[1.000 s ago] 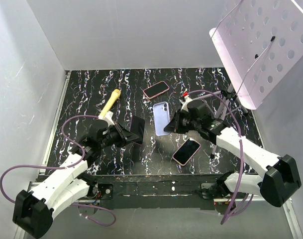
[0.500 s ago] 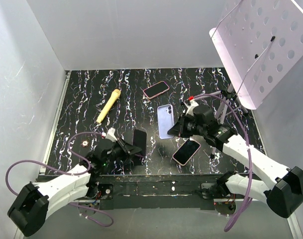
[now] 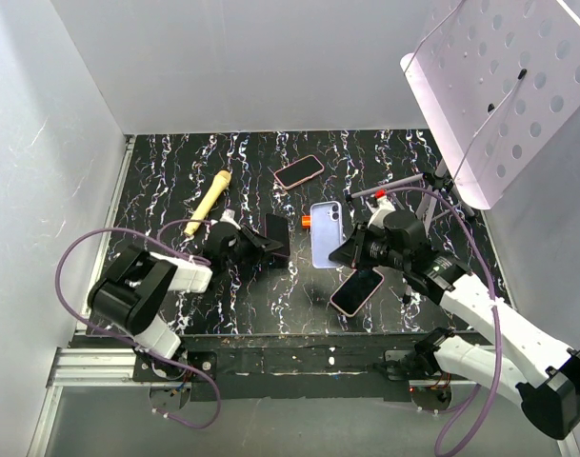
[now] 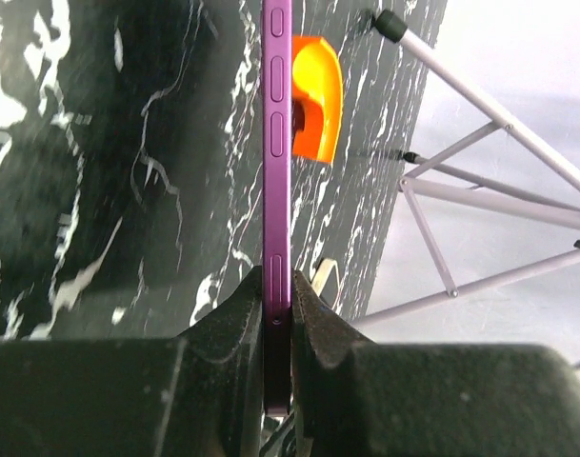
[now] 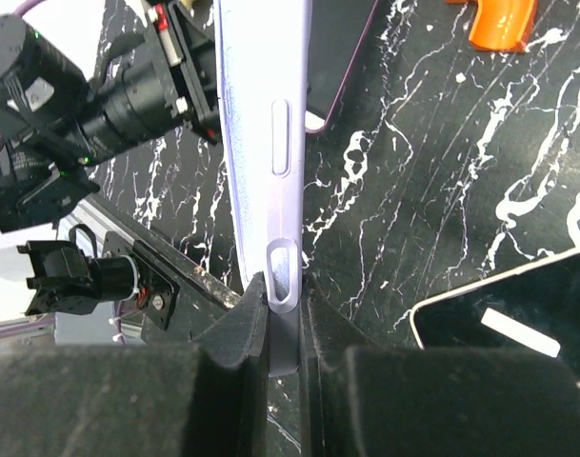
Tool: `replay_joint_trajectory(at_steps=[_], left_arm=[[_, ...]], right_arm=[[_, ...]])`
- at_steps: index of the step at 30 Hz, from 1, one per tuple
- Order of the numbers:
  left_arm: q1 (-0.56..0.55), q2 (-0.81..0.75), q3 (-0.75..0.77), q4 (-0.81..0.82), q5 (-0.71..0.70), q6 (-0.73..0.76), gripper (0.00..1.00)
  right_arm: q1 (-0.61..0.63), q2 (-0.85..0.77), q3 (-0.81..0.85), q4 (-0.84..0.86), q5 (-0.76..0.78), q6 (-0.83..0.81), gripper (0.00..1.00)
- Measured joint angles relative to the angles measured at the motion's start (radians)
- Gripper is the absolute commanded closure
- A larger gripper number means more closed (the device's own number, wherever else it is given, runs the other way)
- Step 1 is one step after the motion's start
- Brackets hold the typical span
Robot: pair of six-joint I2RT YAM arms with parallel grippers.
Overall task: Take the phone out of the phone case
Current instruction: Place the phone at the center of the board.
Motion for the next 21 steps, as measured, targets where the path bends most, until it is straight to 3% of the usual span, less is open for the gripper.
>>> replay_joint_trajectory(at_steps=[7,13,21], left_arm=[[0.012,0.206,0.074,0.146,0.035,-0.037,1.00],[0.020,0.284,0.074,0.269,0.061,-0.073,1.00],[0.037,0.288,0.077,0.253,0.084,-0.068,0.79]], right_arm=[[0.000,-0.025,-0.022,-0.011,0.007,0.008,0.99],[0.000,-0.016,-0.039,-0.006,0.006,0.018,0.99],[0.000,0.006,-0.039,-0.004,-0.001,0.018,0.99]])
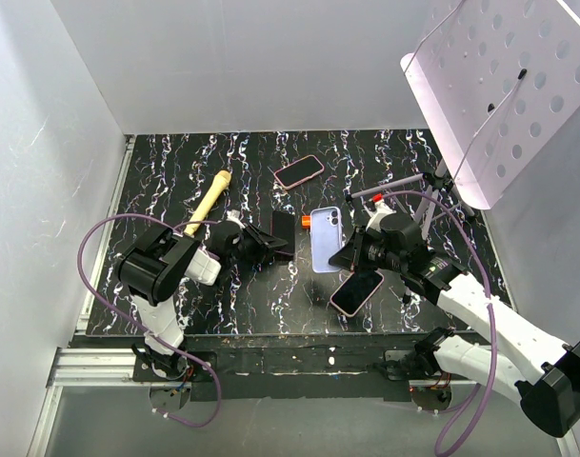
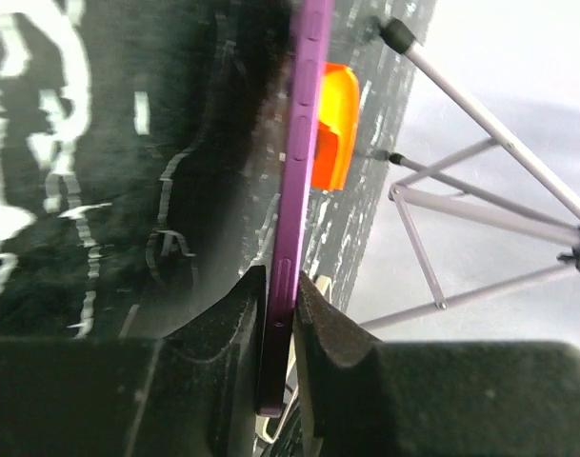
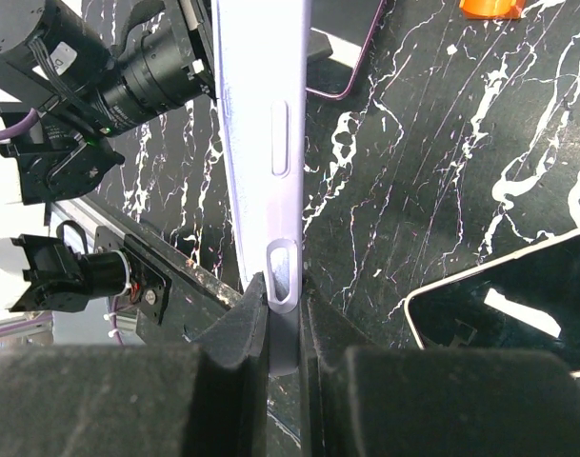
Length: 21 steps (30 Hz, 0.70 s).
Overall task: Take the phone out of the phone case
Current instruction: Place the phone at the center of the board.
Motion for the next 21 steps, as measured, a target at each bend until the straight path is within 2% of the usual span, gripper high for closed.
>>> replay_joint_trajectory(at_steps=[2,7,13,14,21], left_arm=[[0.003,0.000,0.002,-0.024,0.003,0.000,0.70],[0.020,0.017,-0.006,-0.030,0.024,-0.032,0.55],[0.026,0.009,-0.010,-0.011,0.046,-0.052,0.41],[0.026,0.000,-0.010,-0.021,0.048,-0.052,0.36],[0.027,-0.070,-0.007,-0.136,0.066,-0.045,0.26]], right_arm=[[0.000,0.000,0.000,0.000,0.000,0.000,0.99],[0.000,0.000,0.000,0.000,0.000,0.000,0.99],[0.000,0.002,0.000,-0.001,-0.001,0.000,0.99],[0.000,0.002,0.000,-0.001,-0.001,0.000,0.99],[0.000,0.002,-0.003,-0.002,-0.005,0.000,0.99]])
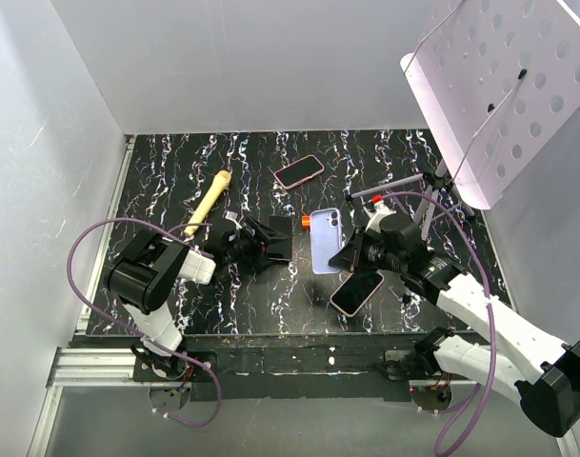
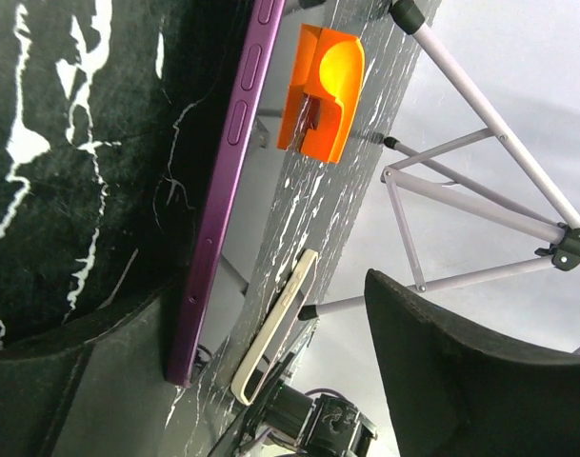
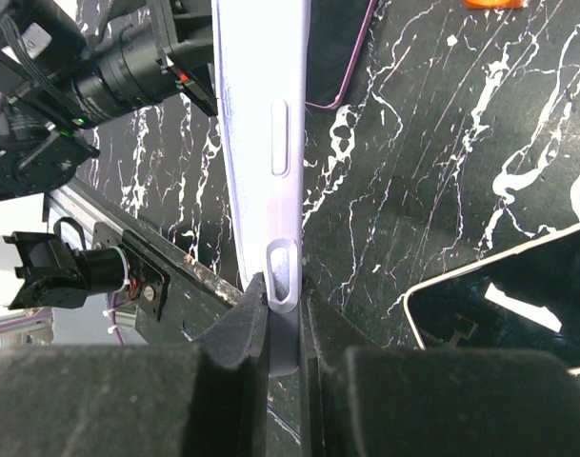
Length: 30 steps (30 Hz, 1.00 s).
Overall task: Take the phone out of the phone case
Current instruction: Place the phone at the center of the board.
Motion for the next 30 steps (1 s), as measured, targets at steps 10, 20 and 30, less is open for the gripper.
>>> replay_joint_trajectory(at_steps=[10,20,30], left_arm=[[0.001,-0.074,0.127,-0.345,0.008,0.068,0.04],[0.002,-0.110,0.227,-0.653,0.013,0.144,0.02],[0.002,-0.241,0.196,-0.837,-0.071,0.214,0.02]], right_arm=[[0.000,-0.003,-0.018,-0.005,-0.018,0.006,0.99],[0.000,-0.022,-0.070,0.010,-0.081,0.058,0.99],[0.026,-0.025,-0.151,0.117,-0.151,0.166,0.99]])
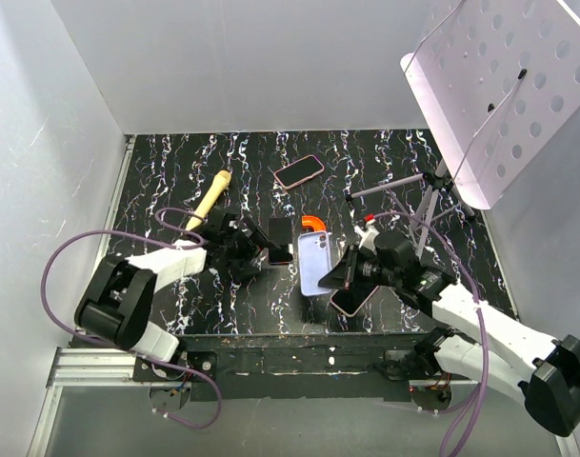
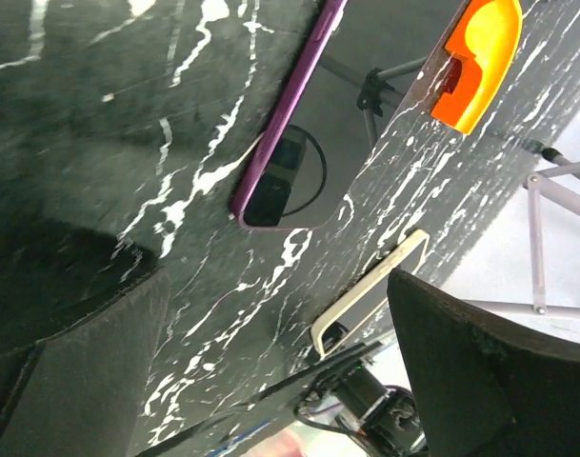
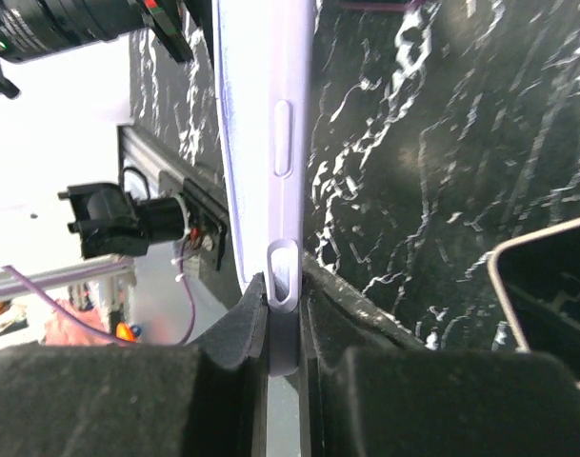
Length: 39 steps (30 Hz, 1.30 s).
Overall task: Take the phone out of the phone case
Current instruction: Place the phone at the center of the board, then place the phone case at the center of the board.
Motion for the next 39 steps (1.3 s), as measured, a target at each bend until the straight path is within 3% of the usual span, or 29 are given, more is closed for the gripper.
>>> replay_joint_trajectory(at_steps=[4,9,16,26,32,39], left_arm=[[0.001,-0.121,-0.008,-0.121,-0.072,0.045,0.02],[0.001,-0.372,-0.009,-0.240,-0.167,0.135,0.02],[0.001,-0.647,0.042,-0.360,-0.238,0.261,0.02],[0.001,-0.686,0.058,-0.422,-0.238,0.271,0.02],[0.001,-0.717,0.058,-0.428,-0.237,0.270,0.02],[0.002,-0.726,0.058,-0.438,-0.235,0.270,0.02]], right_arm=[[0.084,0.059,-0.108,0.213,-0.034,0.128,0.99],[0.225,0.264,-0.208,0.461,-0.046,0.272,0.99],[0.277,0.413,-0.217,0.673,-0.054,0.417,0.94],[0.369,0.636,-0.282,0.954,-0.035,0.650,0.88],[0.384,0.594,-0.317,0.974,0.003,0.696,0.78],[0.378,0.560,-0.315,0.945,0.064,0.690,0.77]])
